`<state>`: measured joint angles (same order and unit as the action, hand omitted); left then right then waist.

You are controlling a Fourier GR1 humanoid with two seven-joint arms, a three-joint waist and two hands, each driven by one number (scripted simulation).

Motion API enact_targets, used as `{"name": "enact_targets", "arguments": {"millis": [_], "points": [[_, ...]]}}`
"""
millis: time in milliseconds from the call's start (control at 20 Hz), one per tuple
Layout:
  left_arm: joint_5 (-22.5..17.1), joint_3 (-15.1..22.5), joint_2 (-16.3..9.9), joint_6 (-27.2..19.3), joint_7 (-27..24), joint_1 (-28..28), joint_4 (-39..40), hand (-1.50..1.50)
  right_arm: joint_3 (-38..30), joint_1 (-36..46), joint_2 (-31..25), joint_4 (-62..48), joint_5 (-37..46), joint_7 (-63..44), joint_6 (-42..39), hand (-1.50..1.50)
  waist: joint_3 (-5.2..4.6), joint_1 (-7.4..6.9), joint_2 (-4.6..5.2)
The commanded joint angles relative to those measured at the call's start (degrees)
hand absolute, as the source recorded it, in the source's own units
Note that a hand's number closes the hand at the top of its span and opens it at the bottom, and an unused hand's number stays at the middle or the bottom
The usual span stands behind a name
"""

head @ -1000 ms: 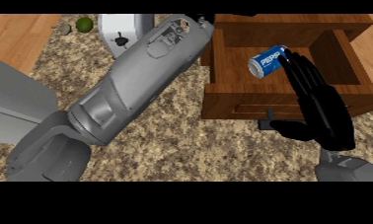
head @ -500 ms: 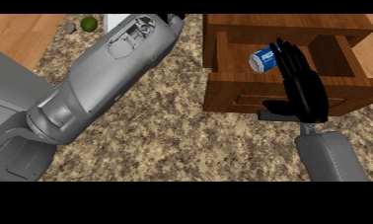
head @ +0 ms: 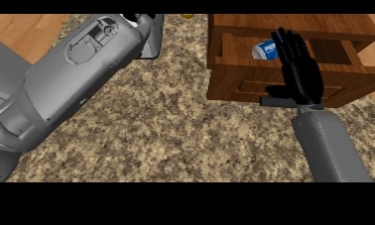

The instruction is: Pick up the can, place it into the drawer and close the drawer

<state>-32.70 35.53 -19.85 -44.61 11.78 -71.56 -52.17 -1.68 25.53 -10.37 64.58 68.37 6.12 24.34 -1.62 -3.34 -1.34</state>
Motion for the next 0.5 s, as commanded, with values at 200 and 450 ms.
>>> {"name": "enact_targets", "arguments": {"millis": [200, 450], "points": [[0.3, -0.3, -5.7, 1.7, 3.3, 4.9, -8.6, -1.5, -4.7, 9.2, 1.4, -17.9, 1.1, -0.3, 8.4, -1.5, 1.74, -2.02, 1.89], [2.0, -0.1, -6.7, 0.7, 2.4, 9.0, -11.3, -1.5, -6.9, 17.6, 1.7, -26.8, 2.1, -0.9, 11.8, -1.5, 1.73, -1.39, 2.13]]}}
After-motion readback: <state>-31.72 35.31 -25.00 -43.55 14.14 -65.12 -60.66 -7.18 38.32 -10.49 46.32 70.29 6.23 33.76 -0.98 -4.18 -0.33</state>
